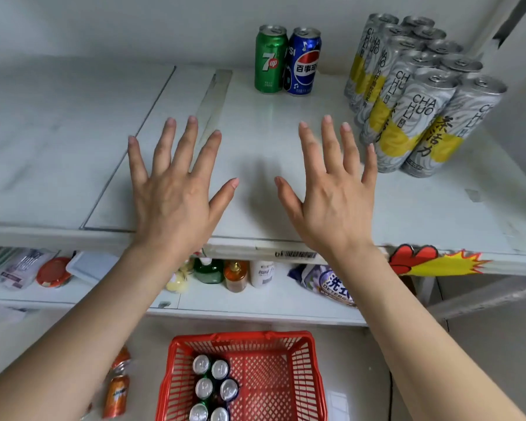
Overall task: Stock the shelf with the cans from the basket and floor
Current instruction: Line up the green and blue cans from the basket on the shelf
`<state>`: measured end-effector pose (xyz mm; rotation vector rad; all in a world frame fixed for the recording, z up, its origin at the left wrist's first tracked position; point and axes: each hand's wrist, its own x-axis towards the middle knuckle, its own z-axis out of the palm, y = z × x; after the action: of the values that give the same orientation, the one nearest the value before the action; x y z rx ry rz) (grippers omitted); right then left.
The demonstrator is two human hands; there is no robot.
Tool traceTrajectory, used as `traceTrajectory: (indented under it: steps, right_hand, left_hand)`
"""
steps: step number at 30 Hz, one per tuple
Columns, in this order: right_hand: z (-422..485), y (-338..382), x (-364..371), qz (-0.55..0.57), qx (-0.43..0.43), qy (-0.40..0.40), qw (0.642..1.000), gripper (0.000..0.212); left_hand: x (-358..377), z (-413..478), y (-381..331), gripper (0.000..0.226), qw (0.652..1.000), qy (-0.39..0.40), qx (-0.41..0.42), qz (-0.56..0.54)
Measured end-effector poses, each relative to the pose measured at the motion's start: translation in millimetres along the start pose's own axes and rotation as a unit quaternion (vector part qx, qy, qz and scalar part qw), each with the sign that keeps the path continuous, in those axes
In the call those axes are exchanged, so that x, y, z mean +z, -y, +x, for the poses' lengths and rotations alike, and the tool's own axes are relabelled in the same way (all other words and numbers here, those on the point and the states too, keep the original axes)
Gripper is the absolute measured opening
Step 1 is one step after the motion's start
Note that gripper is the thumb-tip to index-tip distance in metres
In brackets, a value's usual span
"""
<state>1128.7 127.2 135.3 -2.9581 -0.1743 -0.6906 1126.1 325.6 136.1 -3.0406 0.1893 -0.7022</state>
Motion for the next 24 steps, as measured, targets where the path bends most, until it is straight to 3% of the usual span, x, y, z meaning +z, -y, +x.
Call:
traceTrajectory:
  steps: [13,18,24]
  right_hand:
    - [-181.2,25.8,-31.2,0.057,-0.021,-0.021,0.998,0.070]
    - [-259.9,42.8,-13.8,0.061,-0.025,0.048,0.997,0.070]
    - [-349.4,66.2,24.0,0.066,-0.005,0.192,0.979,0.070]
  left_hand:
    - [-20.4,-185.5,-28.6,0.063,1.000,0.011,-0.016,-0.004]
    - [-0.9,-270.1,-21.5,0.062,0.998,0.058,-0.020,-0.018]
    - [36.9,-367.1,3.5,0.060,0.983,0.166,-0.063,-0.045]
